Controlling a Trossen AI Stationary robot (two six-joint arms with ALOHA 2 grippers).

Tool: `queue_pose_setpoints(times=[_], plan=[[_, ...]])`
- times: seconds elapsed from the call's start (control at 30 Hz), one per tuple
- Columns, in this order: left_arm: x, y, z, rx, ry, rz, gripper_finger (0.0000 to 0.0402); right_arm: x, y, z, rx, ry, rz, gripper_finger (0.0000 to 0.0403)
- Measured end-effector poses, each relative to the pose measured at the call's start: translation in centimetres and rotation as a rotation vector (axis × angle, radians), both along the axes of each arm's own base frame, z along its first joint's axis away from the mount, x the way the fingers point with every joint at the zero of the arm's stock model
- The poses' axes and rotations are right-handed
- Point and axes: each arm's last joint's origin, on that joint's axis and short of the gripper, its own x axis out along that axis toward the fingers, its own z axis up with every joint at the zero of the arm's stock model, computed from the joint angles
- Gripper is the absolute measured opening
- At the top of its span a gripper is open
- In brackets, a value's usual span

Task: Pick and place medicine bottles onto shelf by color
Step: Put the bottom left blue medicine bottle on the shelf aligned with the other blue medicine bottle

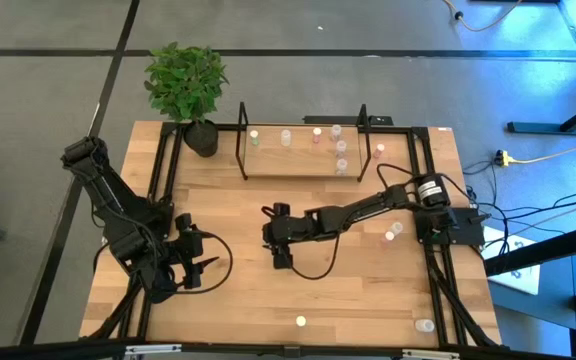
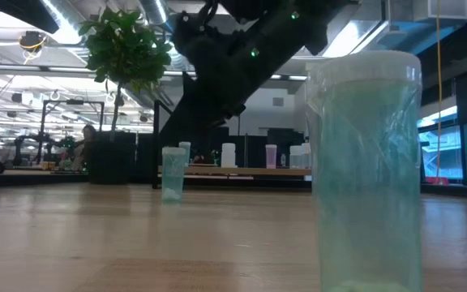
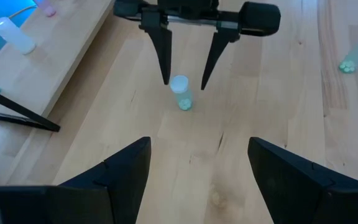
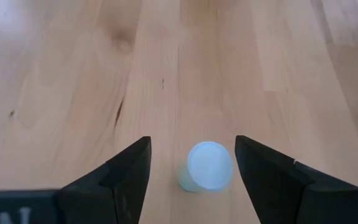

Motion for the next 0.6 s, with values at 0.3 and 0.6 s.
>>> queue_pose_setpoints(times=[0.3,0.6], plan=[[0.00,0.00,0.00,0.000,0.000,0.000,0.0263,0.12,0.00,-0.72,-0.010,0.013,-0.004,0.0235],[0.00,0.00,0.00,0.000,0.001,0.000,0.0263,0.09,-0.22,-0.74,-0.040,0.015,-0.040,0.0235]])
